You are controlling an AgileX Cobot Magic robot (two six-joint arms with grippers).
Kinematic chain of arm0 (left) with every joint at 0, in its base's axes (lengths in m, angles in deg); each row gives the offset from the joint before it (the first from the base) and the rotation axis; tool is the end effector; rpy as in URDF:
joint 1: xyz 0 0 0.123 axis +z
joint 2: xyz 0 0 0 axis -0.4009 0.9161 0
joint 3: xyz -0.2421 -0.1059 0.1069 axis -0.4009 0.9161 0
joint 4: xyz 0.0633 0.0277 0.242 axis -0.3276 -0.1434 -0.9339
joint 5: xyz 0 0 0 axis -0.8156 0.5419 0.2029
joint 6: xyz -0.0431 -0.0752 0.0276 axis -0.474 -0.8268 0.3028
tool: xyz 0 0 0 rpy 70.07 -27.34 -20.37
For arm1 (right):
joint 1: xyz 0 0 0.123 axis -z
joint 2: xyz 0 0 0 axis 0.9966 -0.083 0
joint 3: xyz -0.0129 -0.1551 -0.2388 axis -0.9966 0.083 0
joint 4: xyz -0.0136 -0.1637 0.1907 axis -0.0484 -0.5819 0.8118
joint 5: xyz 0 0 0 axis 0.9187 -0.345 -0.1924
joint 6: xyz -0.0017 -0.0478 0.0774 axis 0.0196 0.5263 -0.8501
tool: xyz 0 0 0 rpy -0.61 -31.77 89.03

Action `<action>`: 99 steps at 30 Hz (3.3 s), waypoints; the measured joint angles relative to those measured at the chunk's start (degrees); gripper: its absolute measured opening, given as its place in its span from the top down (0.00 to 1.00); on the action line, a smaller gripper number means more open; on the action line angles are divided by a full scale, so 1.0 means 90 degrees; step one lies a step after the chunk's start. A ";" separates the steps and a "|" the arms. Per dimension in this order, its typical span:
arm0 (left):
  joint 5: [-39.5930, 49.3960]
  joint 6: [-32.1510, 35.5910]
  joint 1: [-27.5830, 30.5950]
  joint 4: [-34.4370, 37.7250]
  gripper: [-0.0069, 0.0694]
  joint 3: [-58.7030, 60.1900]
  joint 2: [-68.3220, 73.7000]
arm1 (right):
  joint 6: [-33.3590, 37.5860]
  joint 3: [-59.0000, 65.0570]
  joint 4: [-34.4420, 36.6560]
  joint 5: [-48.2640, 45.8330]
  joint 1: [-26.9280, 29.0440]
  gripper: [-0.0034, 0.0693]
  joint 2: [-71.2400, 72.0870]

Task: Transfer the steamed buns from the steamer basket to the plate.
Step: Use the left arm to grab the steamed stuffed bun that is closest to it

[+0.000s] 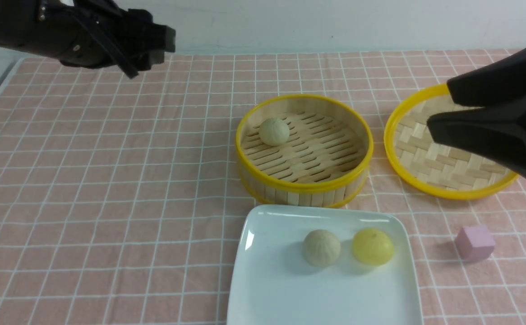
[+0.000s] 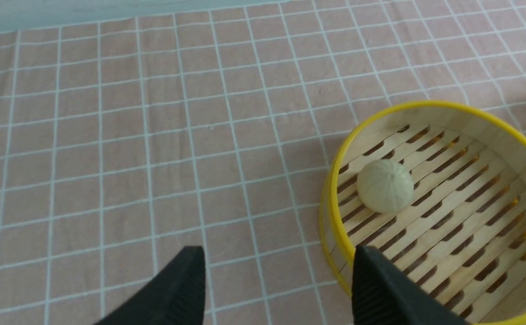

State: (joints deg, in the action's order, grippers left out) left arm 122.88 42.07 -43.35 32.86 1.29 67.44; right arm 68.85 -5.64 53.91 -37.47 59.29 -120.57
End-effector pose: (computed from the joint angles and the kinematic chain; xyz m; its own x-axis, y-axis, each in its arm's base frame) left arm 0.3056 -0.1079 0.3818 -0.5418 0.0942 -0.8352 0.2746 0.9590 -0.0699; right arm 0.1574 0.1148 0.4108 -0.1314 -0.4011 -0.9066 -0.7993 0.5838 -0.1424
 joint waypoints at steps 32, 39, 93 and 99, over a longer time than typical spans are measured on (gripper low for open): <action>-0.0420 0.7568 0.0000 0.6259 0.32 -0.0821 0.3398 | -0.0006 0.0005 -0.0006 -0.0445 0.0000 0.45 0.0000; -0.1212 0.8388 0.0000 0.6621 0.32 -0.0835 0.3630 | -0.0202 0.0005 -0.0006 -0.0690 0.0000 0.45 0.0000; 0.1353 0.4982 0.1059 0.6307 0.32 -0.1184 0.2410 | -0.0342 0.0005 -0.0029 -0.0832 0.0000 0.45 0.0000; 0.2815 0.4639 0.1072 0.5399 0.32 -0.1184 0.2410 | -0.0342 0.0005 -0.0045 -0.0834 0.0000 0.45 0.0000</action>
State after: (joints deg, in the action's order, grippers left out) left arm 148.22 83.82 -33.70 81.46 -9.36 89.13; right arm 65.77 -5.60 53.50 -44.97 59.29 -120.57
